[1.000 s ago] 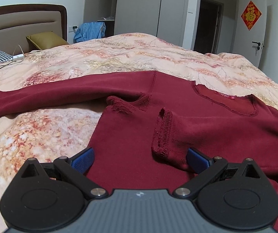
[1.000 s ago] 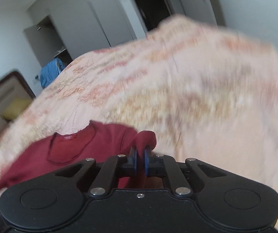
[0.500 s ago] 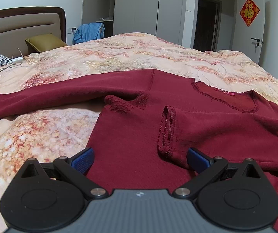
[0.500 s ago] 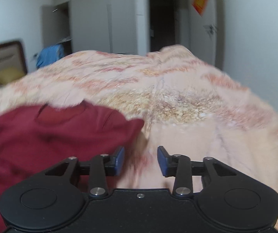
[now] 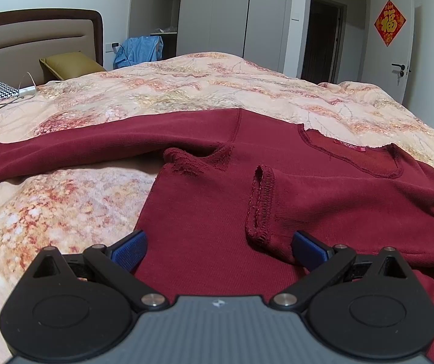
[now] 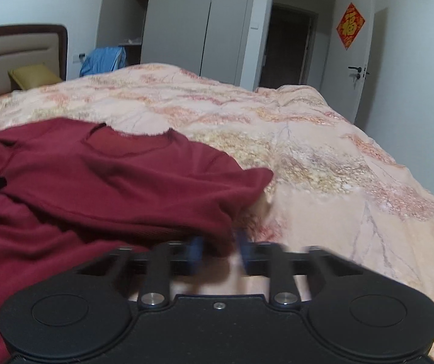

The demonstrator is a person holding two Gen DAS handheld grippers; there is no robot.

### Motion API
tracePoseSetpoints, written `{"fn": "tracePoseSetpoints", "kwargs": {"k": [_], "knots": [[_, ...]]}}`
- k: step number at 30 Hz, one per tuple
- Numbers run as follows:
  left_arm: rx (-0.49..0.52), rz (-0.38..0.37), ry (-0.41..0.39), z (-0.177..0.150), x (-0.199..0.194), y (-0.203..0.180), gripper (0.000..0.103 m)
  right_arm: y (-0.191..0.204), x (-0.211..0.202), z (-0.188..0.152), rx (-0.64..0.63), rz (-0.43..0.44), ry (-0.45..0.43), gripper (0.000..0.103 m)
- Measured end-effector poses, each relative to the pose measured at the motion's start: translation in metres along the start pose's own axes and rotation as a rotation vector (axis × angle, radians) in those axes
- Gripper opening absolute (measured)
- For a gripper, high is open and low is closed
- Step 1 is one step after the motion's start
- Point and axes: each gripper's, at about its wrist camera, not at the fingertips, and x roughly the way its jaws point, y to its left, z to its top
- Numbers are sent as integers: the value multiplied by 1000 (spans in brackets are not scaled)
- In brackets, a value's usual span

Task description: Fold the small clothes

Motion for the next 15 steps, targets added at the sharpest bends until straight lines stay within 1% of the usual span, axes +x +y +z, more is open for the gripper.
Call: {"fn": "tracePoseSetpoints", "kwargs": {"k": [2, 3, 5, 7, 10, 13, 14, 15], "knots": [[-1, -1, 0, 0, 0, 0, 103, 0, -7, -1, 24, -27, -23, 5], [-2, -4, -1, 0, 0, 1, 103, -2, -12, -1, 44, -57, -26, 4], [-4, -7, -3, 0, 0, 1, 103, -9, -16, -7, 132, -87, 2, 4], [-2, -5, -2, -1, 0, 1, 103, -14, -9, -16, 200, -80, 60, 4], [-1, -4, -2, 0, 0, 2, 103, -17, -3, -21, 248, -57, 72, 5], [-1, -4, 3, 1, 0, 1, 103, -18, -6, -18, 260, -49, 82, 13], [0, -4, 6, 2, -1, 1, 103, -18, -8, -17, 263, -49, 92, 20], [1, -4, 10, 4, -2, 0, 103, -19, -11, -17, 268, -41, 97, 22]]}}
